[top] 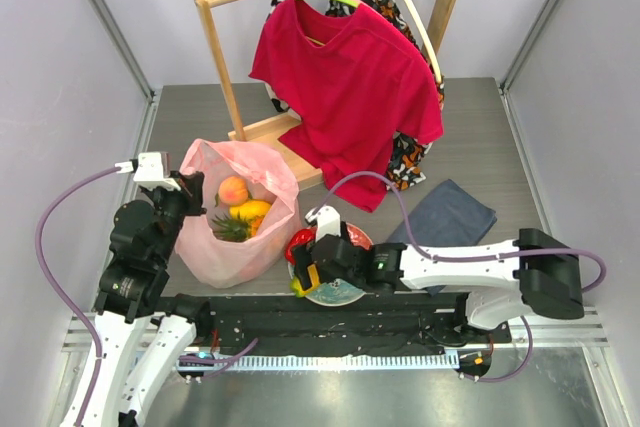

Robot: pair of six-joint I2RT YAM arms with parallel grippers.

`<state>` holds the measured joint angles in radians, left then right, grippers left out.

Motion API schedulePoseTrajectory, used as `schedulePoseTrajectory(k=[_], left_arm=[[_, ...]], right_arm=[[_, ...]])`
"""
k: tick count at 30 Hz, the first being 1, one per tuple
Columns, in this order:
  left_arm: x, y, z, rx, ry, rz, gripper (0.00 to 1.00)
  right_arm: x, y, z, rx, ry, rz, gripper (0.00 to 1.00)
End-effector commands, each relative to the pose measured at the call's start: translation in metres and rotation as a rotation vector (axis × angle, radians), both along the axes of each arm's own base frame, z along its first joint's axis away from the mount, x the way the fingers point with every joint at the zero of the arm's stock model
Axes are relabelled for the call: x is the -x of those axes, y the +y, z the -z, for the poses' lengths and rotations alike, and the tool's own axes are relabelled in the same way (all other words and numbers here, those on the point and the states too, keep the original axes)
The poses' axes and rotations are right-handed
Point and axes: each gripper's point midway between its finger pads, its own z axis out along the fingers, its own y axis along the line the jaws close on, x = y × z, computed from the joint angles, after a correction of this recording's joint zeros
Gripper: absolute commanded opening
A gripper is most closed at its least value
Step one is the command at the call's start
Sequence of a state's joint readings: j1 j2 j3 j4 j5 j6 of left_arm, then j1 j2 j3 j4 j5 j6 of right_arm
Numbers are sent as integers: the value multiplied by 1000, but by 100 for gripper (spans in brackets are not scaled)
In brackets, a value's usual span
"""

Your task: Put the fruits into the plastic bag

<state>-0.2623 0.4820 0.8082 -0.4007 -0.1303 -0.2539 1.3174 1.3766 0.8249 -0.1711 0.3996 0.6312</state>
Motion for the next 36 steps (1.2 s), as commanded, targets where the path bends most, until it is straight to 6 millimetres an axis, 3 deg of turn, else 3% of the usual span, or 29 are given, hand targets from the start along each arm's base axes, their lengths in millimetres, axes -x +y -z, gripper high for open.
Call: schedulePoseTrajectory(k=[1,11,20,26,36], left_arm=[[-2,-1,-10,4,-36,3,0],[0,0,-12,8,-44,2,0],[1,0,-13,10,-52,0,0],[1,1,-13,10,-50,0,0],[1,1,-13,10,-50,0,0]], right_arm=[[3,15,-6,-23,1,26,98],[7,11,14,62,63,125,98],[9,-21,23,130,97,225,98],[12,-32,26,126,112,245,98],[25,-32,41,116,210,268,94]])
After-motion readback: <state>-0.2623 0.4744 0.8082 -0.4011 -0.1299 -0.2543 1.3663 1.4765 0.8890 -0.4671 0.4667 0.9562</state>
